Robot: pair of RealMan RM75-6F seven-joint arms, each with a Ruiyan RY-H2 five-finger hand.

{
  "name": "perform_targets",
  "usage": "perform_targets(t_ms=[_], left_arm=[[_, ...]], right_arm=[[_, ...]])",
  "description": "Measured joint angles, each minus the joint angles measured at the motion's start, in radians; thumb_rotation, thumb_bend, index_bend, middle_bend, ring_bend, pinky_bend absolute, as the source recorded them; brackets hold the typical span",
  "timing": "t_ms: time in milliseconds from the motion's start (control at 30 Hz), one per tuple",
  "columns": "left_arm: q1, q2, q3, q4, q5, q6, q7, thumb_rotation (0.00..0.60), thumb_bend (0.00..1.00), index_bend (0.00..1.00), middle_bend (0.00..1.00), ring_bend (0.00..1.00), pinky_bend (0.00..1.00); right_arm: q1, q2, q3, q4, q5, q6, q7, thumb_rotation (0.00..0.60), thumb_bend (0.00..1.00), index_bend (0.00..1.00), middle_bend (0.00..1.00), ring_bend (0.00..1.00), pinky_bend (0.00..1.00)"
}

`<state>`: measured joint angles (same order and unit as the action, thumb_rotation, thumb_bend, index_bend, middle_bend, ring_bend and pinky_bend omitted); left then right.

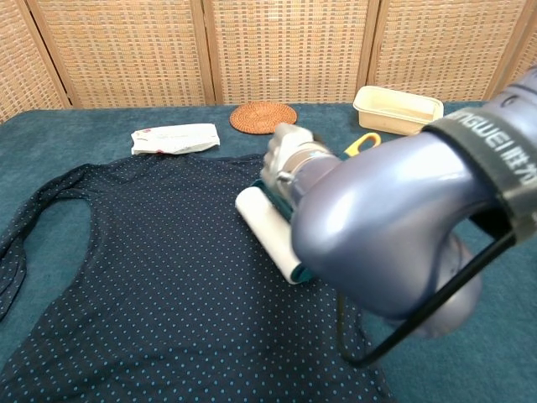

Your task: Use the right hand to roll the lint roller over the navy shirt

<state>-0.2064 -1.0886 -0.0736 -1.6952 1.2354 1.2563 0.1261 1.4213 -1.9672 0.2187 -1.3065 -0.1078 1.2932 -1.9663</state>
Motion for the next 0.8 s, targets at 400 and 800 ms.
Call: perform_targets(t_ms=[400, 800], left_arm=[[-0.005, -0.005, 0.002, 0.007, -0.008, -0.012, 0.006, 0.6, 0.0, 0.0, 0.0, 0.0, 0.0], [-0.008, -0.007, 0.001, 0.016, -0.016, -0.02, 0.002, 0.6, 0.0, 0.0, 0.0, 0.0, 0.0]], right_arm=[[0.097, -0.14, 0.085, 0.012, -0.018, -0.002, -0.034, 0.6, 0.86, 0.72, 1.0, 1.0, 1.0], [0.035, -0.092, 0.02, 0.028, -0.026, 0.014, -0.038, 0.6, 0.86, 0.71, 1.0, 1.0, 1.0]])
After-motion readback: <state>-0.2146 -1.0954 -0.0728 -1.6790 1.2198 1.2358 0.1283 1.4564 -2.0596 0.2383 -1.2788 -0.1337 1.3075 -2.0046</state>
